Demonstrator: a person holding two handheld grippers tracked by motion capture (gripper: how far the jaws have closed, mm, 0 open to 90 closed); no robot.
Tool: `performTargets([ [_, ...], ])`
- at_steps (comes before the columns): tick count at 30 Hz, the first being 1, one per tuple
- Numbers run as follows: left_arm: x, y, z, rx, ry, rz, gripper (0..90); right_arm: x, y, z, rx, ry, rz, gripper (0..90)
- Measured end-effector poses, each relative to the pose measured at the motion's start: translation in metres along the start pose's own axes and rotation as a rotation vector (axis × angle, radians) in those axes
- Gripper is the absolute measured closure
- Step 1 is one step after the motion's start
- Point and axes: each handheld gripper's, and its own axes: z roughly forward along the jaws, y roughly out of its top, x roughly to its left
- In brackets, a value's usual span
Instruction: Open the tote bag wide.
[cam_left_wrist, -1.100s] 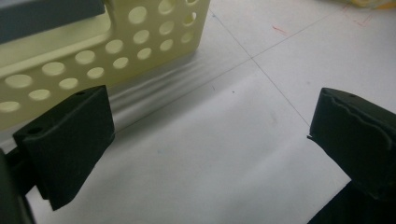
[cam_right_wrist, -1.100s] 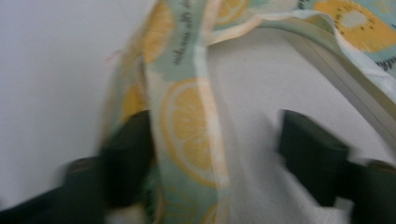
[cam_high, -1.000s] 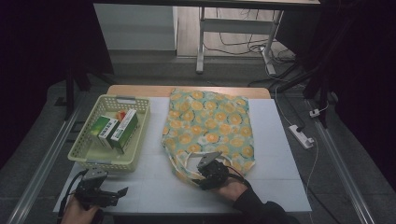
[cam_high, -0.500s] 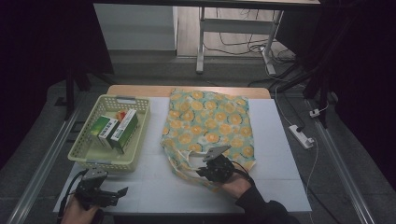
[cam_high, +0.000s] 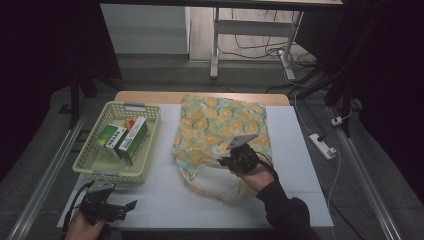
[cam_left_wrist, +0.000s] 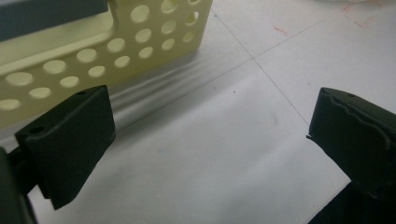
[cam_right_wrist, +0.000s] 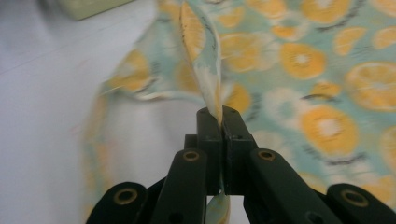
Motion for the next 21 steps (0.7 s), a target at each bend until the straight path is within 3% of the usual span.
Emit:
performTargets([
  [2, 0.000, 0.000, 0.000, 0.000, 0.000, 0.000, 0.9, -0.007, 0.002, 0.002, 0.001, -0.009, 0.008, 88.4],
  [4, 0.000, 0.000, 0.000, -0.001, -0.001, 0.000, 0.9, -0.028, 0.007, 0.008, -0.005, -0.014, 0.039, 88.6],
  [5, 0.001, 0.000, 0.000, -0.002, -0.002, -0.001, 0.9, -0.028, 0.007, 0.008, -0.005, -0.014, 0.039, 88.6],
  [7, 0.001, 0.000, 0.000, -0.002, -0.003, -0.002, 0.9, -0.045, 0.012, 0.013, -0.007, -0.027, 0.058, 88.6],
  [21, 0.002, 0.000, 0.000, -0.003, -0.008, -0.013, 1.0, -0.097, 0.038, 0.021, -0.031, -0.076, 0.084, 88.6],
])
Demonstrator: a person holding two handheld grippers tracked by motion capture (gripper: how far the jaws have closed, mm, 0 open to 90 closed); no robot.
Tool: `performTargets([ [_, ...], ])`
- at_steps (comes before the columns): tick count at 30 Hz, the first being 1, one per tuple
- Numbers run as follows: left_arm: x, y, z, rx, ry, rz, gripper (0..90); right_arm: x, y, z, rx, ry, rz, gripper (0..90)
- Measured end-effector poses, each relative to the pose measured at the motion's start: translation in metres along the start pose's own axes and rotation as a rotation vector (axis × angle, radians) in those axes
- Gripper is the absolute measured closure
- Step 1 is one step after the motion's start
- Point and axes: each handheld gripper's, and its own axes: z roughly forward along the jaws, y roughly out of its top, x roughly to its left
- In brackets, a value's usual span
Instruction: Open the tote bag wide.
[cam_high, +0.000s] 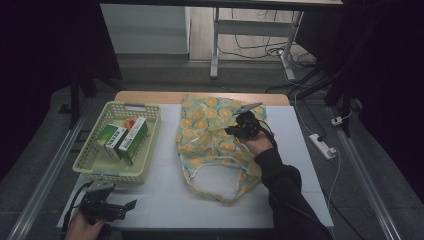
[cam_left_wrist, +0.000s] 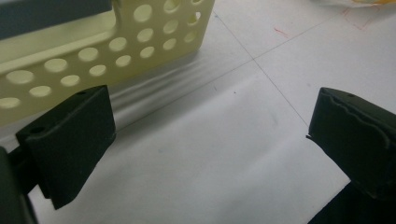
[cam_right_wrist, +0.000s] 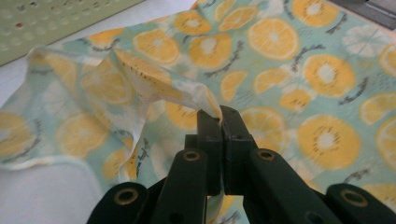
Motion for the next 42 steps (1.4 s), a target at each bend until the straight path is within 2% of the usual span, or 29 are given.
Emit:
performTargets([
  [7, 0.000, 0.000, 0.000, 0.001, -0.003, 0.002, 1.0, -0.022, 0.009, 0.014, -0.009, -0.033, 0.017, 88.6],
  [8, 0.000, 0.000, 0.000, 0.001, -0.003, -0.001, 1.1, -0.027, 0.008, 0.019, -0.006, -0.047, 0.027, 88.5],
  [13, 0.001, 0.000, 0.000, -0.002, -0.005, -0.002, 1.1, -0.037, 0.002, 0.033, 0.017, -0.071, 0.054, 87.1],
  [14, 0.001, 0.000, 0.000, -0.002, -0.005, -0.002, 1.1, -0.039, -0.004, 0.040, 0.042, -0.075, 0.074, 82.4],
  [15, 0.001, 0.000, 0.000, -0.003, -0.005, -0.003, 1.1, -0.039, -0.004, 0.040, 0.042, -0.075, 0.074, 82.4],
  [17, 0.001, 0.000, 0.000, -0.003, -0.005, -0.003, 1.1, -0.039, -0.010, 0.044, 0.059, -0.079, 0.085, 74.1],
  [19, 0.001, 0.000, 0.000, -0.002, -0.005, -0.004, 1.2, -0.039, -0.013, 0.045, 0.062, -0.045, 0.104, 64.9],
  [21, 0.001, 0.000, 0.000, -0.002, -0.004, -0.004, 1.2, -0.036, -0.014, 0.041, 0.044, -0.040, 0.107, 56.8],
  [23, 0.001, 0.000, 0.000, -0.002, -0.003, -0.004, 1.2, -0.031, -0.011, 0.037, 0.035, -0.006, 0.112, 48.9],
  [26, 0.001, 0.000, 0.000, -0.002, -0.002, -0.004, 1.2, -0.021, -0.006, 0.027, 0.022, 0.008, 0.087, 42.1],
  [32, 0.001, 0.000, 0.000, -0.002, -0.002, -0.005, 1.2, 0.005, -0.006, 0.008, 0.000, 0.064, 0.059, 35.6],
  [38, 0.000, 0.000, 0.000, 0.000, -0.001, -0.003, 1.2, 0.031, -0.021, 0.003, 0.037, 0.101, 0.004, 31.6],
  [42, 0.001, 0.000, 0.000, -0.001, -0.001, -0.005, 1.3, 0.043, -0.033, 0.006, 0.066, 0.124, -0.018, 31.5],
])
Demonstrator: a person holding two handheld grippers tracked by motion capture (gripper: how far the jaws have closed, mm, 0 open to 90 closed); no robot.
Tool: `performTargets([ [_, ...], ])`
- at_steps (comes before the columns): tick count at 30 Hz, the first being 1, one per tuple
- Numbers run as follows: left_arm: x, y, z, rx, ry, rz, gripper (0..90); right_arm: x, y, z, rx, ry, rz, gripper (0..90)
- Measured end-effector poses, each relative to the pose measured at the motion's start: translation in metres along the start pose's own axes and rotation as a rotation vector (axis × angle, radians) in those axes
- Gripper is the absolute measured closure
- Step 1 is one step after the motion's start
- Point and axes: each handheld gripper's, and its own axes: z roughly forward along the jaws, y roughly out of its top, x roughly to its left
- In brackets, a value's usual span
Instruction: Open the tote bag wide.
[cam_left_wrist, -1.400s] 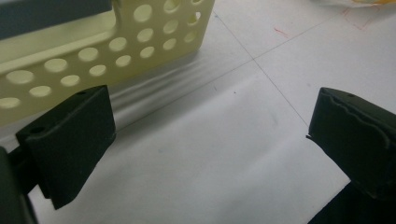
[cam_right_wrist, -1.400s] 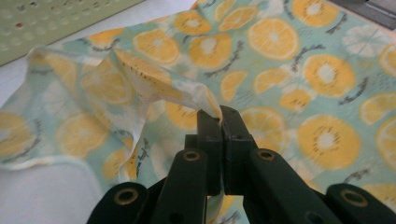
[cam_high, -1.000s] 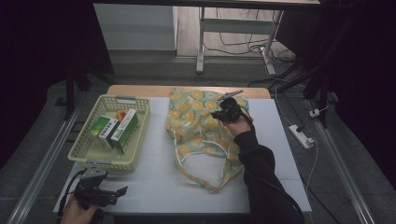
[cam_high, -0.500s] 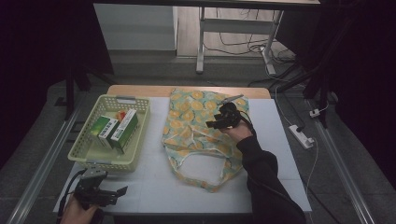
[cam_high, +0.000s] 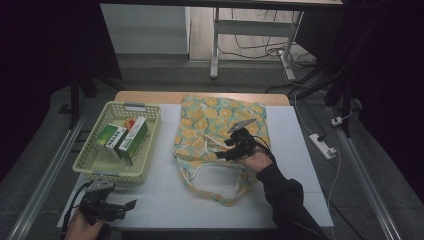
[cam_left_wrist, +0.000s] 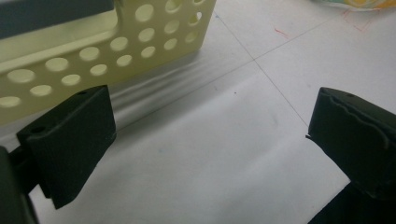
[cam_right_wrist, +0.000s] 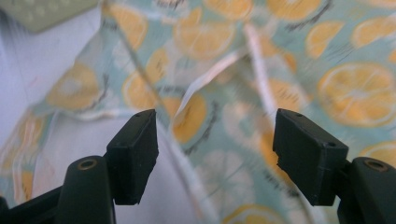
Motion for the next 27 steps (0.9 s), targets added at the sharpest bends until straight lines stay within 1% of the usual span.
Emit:
performTargets([
  [3, 0.000, 0.000, 0.000, 0.000, 0.000, 0.000, 1.3, 0.003, -0.009, 0.003, 0.020, 0.001, -0.004, 31.6],
  [6, 0.000, 0.000, 0.000, 0.000, 0.000, -0.001, 1.3, 0.002, -0.018, 0.004, 0.029, -0.009, -0.003, 31.8],
  [9, 0.000, 0.000, 0.000, 0.001, 0.000, 0.000, 1.3, 0.001, -0.024, 0.005, 0.051, -0.014, -0.003, 31.9],
  [19, 0.000, 0.000, 0.000, 0.001, -0.001, 0.001, 1.3, -0.002, -0.035, 0.010, 0.101, -0.053, -0.025, 33.8],
  [23, 0.000, 0.000, 0.000, 0.002, 0.000, 0.002, 1.3, -0.003, -0.035, 0.009, 0.105, -0.073, -0.028, 38.4],
  [24, 0.000, 0.000, 0.000, 0.002, 0.000, 0.002, 1.4, -0.004, -0.034, 0.009, 0.104, -0.081, -0.020, 42.6],
  [25, 0.000, 0.000, 0.000, 0.002, 0.000, 0.002, 1.4, -0.004, -0.034, 0.009, 0.104, -0.081, -0.020, 42.6],
  [27, 0.000, 0.000, 0.000, 0.002, -0.001, 0.002, 1.4, -0.006, -0.033, 0.009, 0.099, -0.082, -0.010, 45.7],
])
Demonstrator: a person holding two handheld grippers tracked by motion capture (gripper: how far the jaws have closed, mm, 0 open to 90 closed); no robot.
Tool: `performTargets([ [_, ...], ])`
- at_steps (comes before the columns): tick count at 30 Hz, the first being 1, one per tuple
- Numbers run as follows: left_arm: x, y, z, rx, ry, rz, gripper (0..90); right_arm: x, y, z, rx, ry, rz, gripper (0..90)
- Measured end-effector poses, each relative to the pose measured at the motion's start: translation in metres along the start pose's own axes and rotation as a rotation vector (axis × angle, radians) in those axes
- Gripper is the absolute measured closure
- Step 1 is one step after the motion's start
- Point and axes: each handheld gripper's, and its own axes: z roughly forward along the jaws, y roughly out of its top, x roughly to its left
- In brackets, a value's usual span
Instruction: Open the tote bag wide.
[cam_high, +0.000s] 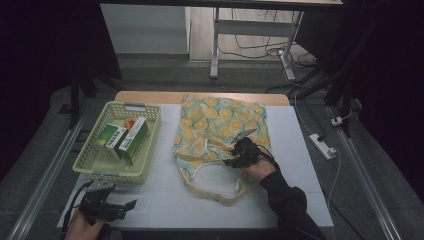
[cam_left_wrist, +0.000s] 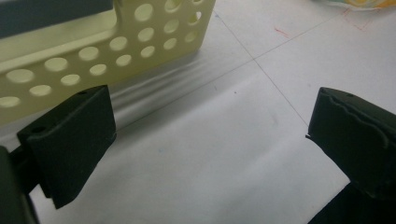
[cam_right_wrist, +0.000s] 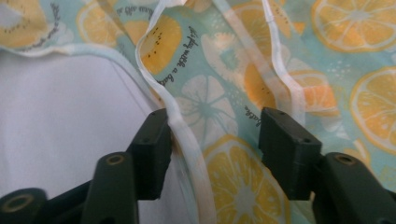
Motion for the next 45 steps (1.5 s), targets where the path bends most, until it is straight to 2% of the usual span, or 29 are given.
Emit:
performTargets([
  [4, 0.000, 0.000, 0.000, 0.001, 0.000, 0.001, 1.4, -0.002, 0.003, 0.000, -0.007, -0.014, 0.017, 51.0],
  [13, 0.000, 0.000, 0.000, 0.001, 0.000, 0.001, 1.4, -0.004, 0.015, 0.001, -0.034, -0.033, 0.029, 55.6],
  [19, 0.000, 0.000, 0.000, 0.000, -0.001, 0.001, 1.5, -0.007, 0.019, 0.014, 0.003, -0.039, 0.018, 61.0],
  [20, 0.000, 0.000, 0.000, 0.000, -0.001, 0.001, 1.5, -0.007, 0.018, 0.017, 0.012, -0.045, 0.009, 64.3],
  [22, 0.000, 0.000, 0.000, -0.001, -0.001, 0.001, 1.5, -0.005, 0.017, 0.019, 0.016, -0.079, -0.013, 76.7],
  [23, 0.000, 0.000, 0.000, -0.001, -0.001, 0.002, 1.5, -0.004, 0.017, 0.017, 0.006, -0.085, -0.023, 83.9],
  [25, 0.000, 0.000, 0.000, -0.003, 0.000, 0.000, 1.4, -0.004, 0.018, 0.011, -0.028, -0.078, -0.031, 88.8],
  [32, 0.000, 0.000, 0.000, -0.004, 0.000, -0.004, 1.4, -0.003, 0.028, -0.019, -0.148, -0.024, 0.002, 89.7],
  [33, 0.000, 0.000, 0.000, -0.003, -0.001, -0.004, 1.4, -0.001, 0.032, -0.026, -0.184, -0.015, 0.005, 89.7],
  [38, 0.001, 0.000, -0.001, -0.006, -0.001, -0.007, 1.4, 0.005, 0.040, -0.041, -0.233, 0.001, 0.020, 89.8],
  [45, 0.001, 0.000, -0.001, -0.007, -0.001, -0.012, 1.3, 0.012, 0.053, -0.056, -0.282, 0.029, 0.015, 89.8],
])
